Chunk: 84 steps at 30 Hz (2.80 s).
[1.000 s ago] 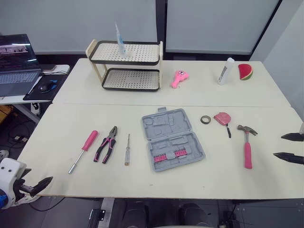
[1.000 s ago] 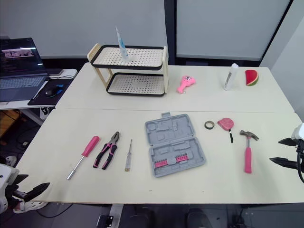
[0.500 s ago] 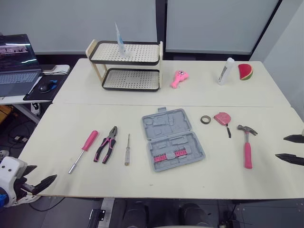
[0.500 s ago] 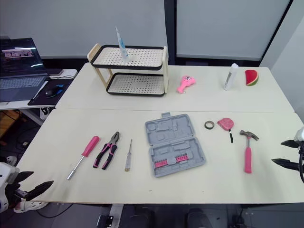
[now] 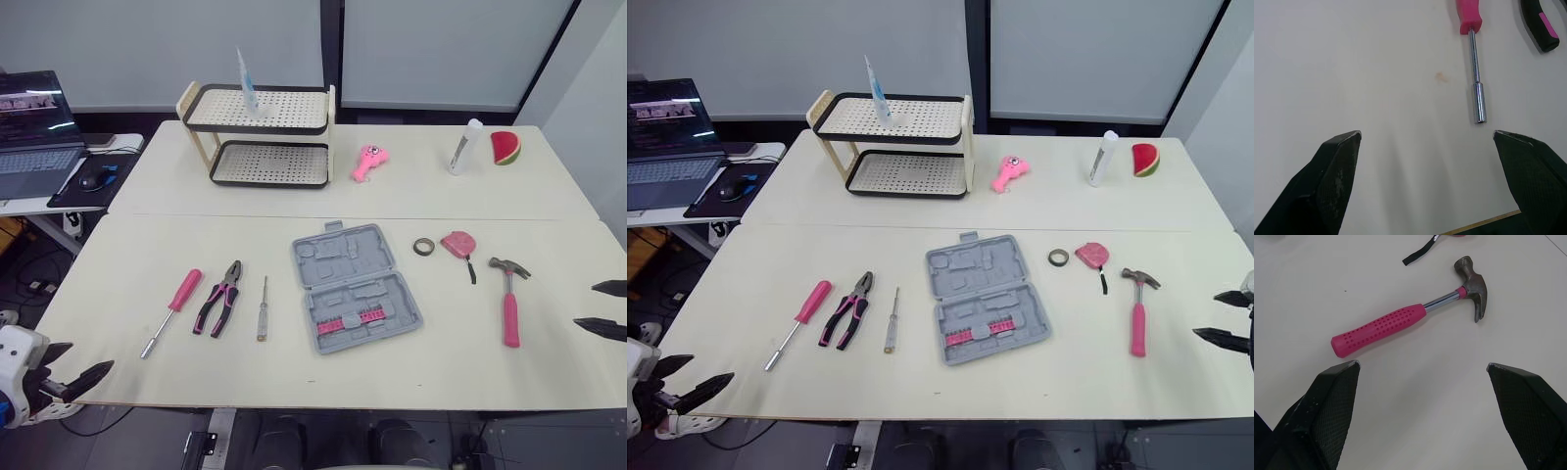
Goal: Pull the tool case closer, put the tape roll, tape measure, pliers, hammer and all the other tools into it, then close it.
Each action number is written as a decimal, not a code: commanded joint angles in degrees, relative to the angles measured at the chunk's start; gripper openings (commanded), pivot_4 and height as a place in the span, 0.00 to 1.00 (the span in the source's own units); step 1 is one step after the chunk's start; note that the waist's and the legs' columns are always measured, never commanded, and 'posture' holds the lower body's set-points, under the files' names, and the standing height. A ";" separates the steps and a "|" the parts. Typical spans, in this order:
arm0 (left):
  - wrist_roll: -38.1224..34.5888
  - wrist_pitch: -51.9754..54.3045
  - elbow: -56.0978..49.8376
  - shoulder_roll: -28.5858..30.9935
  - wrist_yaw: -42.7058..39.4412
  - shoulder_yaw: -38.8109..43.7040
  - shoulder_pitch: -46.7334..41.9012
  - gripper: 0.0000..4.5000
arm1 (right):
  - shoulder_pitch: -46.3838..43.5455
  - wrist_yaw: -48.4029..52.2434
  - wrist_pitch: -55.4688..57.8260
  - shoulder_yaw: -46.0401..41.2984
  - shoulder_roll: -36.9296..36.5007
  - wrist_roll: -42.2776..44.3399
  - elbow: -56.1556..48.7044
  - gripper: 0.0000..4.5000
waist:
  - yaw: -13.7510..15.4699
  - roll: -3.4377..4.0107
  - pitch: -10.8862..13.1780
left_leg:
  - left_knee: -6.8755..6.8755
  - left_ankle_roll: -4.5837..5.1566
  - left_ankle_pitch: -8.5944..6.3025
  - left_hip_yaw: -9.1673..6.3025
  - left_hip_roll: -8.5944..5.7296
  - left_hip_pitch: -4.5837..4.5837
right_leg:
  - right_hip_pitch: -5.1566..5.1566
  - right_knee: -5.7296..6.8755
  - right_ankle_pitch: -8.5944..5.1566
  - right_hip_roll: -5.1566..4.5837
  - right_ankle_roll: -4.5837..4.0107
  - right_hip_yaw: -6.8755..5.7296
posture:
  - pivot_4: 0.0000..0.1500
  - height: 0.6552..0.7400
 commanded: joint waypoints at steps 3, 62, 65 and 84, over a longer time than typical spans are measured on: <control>-2.92 0.63 -2.07 -0.33 0.06 2.84 0.35 1.00 | -1.58 -1.02 -1.58 -1.43 0.20 0.20 0.34 0.98 | 0.00 0.01 0.00 | 0.00 0.00 0.00 0.00 0.00 0.01 | 0.00 0.01 0.00 0.00 0.00 0.01 | 1.00 1.00; 17.42 -1.60 3.38 -22.70 5.02 -47.37 -45.63 0.00 | -38.65 -24.24 16.29 37.03 39.23 -22.78 0.69 0.01 | -0.01 -0.02 0.00 | 0.79 -0.12 0.07 -0.09 -0.06 -0.48 | -0.62 0.86 0.00 0.20 0.00 -0.11 | 1.00 1.00; 17.88 -1.74 3.96 -23.22 4.85 -47.52 -45.87 0.00 | -39.54 -23.92 15.32 37.34 40.45 -23.07 3.11 0.01 | -0.03 -0.02 -0.01 | 0.79 -0.23 0.14 -0.09 -0.06 -0.48 | -0.63 0.88 0.00 0.20 0.00 -0.11 | 1.00 1.00; 17.71 -0.97 3.52 -25.18 3.42 -47.83 -46.73 0.00 | -36.60 -19.68 20.28 36.09 40.73 -21.20 -3.83 0.01 | -0.23 -0.02 -0.01 | 0.79 -0.24 0.14 -0.12 -0.04 -0.48 | -0.65 0.91 0.00 0.15 0.00 -0.12 | 1.00 1.00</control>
